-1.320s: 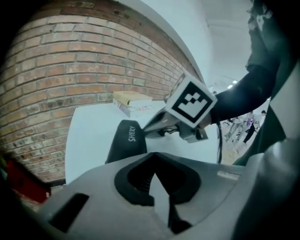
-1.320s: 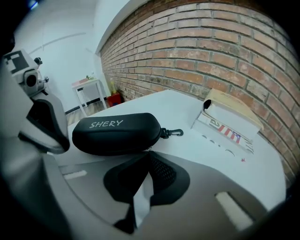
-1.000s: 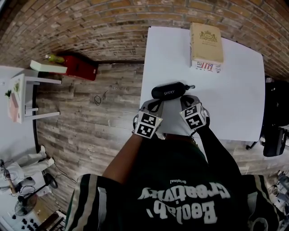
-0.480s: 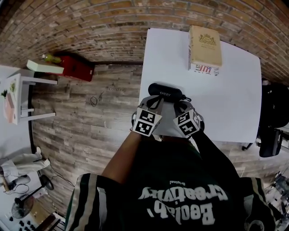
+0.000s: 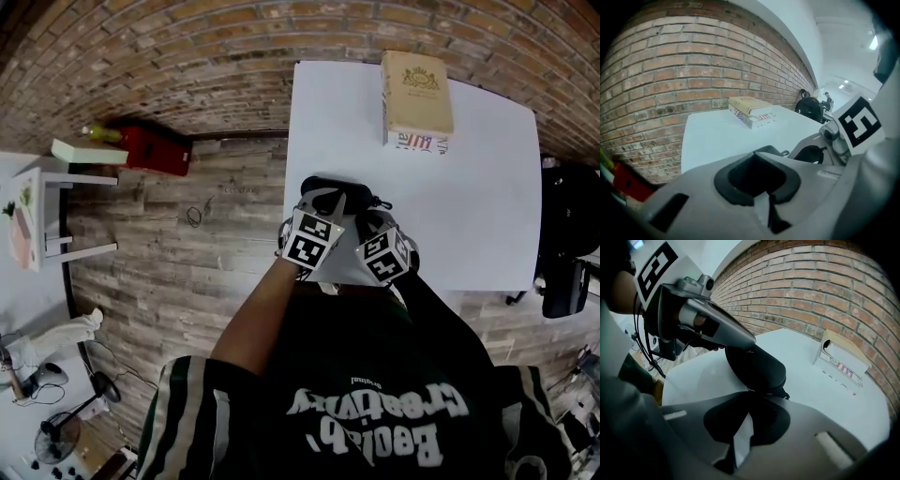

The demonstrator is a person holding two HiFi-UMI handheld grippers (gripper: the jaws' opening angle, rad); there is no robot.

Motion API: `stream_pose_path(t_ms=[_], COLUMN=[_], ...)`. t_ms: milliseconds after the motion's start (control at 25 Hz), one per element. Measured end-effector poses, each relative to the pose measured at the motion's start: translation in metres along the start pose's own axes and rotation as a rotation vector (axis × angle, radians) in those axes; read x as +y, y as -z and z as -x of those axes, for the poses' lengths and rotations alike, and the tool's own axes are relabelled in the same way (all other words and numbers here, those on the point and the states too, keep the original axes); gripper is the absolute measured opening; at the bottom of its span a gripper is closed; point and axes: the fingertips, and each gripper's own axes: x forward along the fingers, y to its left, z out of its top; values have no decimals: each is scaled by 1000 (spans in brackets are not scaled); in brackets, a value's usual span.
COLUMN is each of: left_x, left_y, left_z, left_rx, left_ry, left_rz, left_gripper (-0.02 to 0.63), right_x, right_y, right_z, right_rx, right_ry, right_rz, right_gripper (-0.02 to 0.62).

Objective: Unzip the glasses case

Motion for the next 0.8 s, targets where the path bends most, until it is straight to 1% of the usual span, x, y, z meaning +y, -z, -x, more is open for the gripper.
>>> stream_pose_path(t_ms=[120,200,800], left_x=[1,2,1], left_y=[0,0,3], left_z=[-1,-2,-2], left_rx=[-30,-45,-38], left_ry=[4,-1,11], left_rz=[42,51,40], left_gripper=[6,6,6], right_x=[-2,-3,-5], right_y=[1,1,4], right_z=[0,0,3], right_rx=[-4,-7,4], right_ry=[2,0,30], right_rz=[-6,-2,61], right_gripper=[14,14,12])
